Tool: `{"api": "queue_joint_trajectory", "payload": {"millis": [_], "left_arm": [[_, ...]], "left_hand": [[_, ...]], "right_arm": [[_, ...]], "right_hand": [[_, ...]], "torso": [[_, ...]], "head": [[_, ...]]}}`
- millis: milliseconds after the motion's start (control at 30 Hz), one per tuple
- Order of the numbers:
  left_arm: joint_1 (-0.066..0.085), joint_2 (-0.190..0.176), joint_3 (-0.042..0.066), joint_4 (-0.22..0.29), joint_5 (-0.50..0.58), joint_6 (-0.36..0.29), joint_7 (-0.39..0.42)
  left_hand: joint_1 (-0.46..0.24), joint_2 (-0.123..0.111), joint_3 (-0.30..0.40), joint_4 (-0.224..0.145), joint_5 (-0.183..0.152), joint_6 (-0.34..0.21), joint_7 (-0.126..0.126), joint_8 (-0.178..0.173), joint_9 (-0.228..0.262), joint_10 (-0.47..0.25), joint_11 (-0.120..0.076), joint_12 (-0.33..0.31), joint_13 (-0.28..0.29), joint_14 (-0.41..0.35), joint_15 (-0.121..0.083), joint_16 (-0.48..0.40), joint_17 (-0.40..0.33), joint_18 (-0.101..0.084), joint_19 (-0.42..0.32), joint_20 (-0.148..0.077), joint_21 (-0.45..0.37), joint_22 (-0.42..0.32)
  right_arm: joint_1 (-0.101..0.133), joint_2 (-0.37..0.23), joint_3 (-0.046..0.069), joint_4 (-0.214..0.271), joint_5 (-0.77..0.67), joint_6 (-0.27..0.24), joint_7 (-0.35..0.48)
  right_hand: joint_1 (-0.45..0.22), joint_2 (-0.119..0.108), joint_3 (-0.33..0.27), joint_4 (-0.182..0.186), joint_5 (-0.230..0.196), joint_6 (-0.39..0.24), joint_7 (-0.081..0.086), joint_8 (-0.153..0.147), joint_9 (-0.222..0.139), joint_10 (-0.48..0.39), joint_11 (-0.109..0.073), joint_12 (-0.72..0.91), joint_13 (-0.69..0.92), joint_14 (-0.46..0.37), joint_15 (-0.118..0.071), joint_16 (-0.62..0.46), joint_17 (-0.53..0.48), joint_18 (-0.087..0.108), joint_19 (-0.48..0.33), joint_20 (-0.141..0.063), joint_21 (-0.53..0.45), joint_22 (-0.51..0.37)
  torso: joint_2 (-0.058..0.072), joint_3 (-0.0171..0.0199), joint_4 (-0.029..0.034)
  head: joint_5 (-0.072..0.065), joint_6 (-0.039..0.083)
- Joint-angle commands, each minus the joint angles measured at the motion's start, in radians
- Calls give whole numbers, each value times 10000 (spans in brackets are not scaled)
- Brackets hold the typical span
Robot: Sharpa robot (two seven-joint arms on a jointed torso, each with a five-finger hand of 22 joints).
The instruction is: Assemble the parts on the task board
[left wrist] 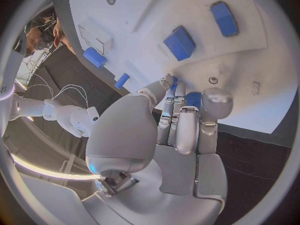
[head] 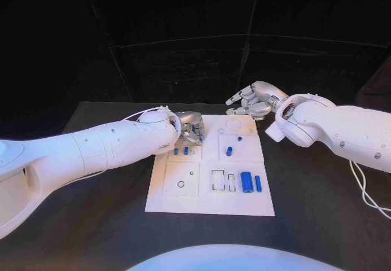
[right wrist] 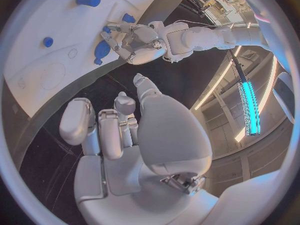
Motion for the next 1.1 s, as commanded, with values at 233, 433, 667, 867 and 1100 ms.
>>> {"api": "queue_joint_trajectory", "payload": {"millis": [233, 433, 667, 867, 1100], "left_arm": [[80, -592, 116, 493, 393, -555, 274], [124, -1035, 299, 817, 498, -718, 340], [136, -1558, 363, 1103, 579, -495, 287], [134, -1828, 370, 1191, 641, -263, 189], [108, -1902, 367, 1096, 660, -45, 124]], "left_hand": [[-43, -106, 383, -148, 28, 27, 107, -235, -44, 131, 94, -261, 23, 340, 3, 75, -2, -176, -12, -24, 110, 91], [-69, -139, 430, -169, 28, 65, 108, -254, -40, 176, 92, -292, 29, 343, 5, 87, 9, -175, -11, -18, 120, 107], [-162, -217, 450, -172, 25, 116, 113, -287, -35, 233, 95, -346, 34, 341, 7, 93, -3, -178, -6, -10, 149, 149], [-195, -248, 450, -172, 25, 121, 112, -305, -36, 242, 96, -372, 33, 338, 10, 92, -12, -180, -6, -7, 156, 161], [-243, -284, 445, -165, 24, 126, 110, -331, -38, 252, 98, -407, 32, 335, 13, 92, -23, -178, -12, -3, 151, 160]], "right_arm": [[17, -21, 6, 25, -13, -10, 98], [16, -32, 6, 18, -13, -12, 99], [15, -44, 5, 9, -13, -9, 96], [13, -48, 5, 7, -13, -7, 95], [11, -46, 5, 5, -13, -5, 97]], "right_hand": [[5, 134, 14, 5, 47, -61, -5, 66, -3, -50, -5, 34, -12, 586, -13, -37, 638, 89, -34, 6, -18, -3], [5, 134, 14, 5, 47, -61, -5, 66, -3, -50, -5, 34, -12, 586, -13, -37, 638, 89, -34, 6, -18, -3], [5, 134, 14, 5, 47, -61, -5, 66, -3, -50, -5, 34, -12, 586, -13, -37, 638, 89, -34, 6, -18, -3], [5, 134, 14, 5, 47, -61, -5, 66, -3, -50, -5, 34, -12, 586, -13, -37, 638, 89, -34, 6, -18, -3], [5, 134, 14, 5, 47, -61, -5, 66, -3, -50, -5, 34, -12, 586, -13, -37, 638, 89, -34, 6, -18, -3]], "torso": [[-7, 8, 26], [-14, -9, 32], [-1, -2, 17], [10, -2, 19], [16, 7, -14]], "head": [[34, 59], [76, 81], [122, 80], [146, 77], [174, 69]]}}
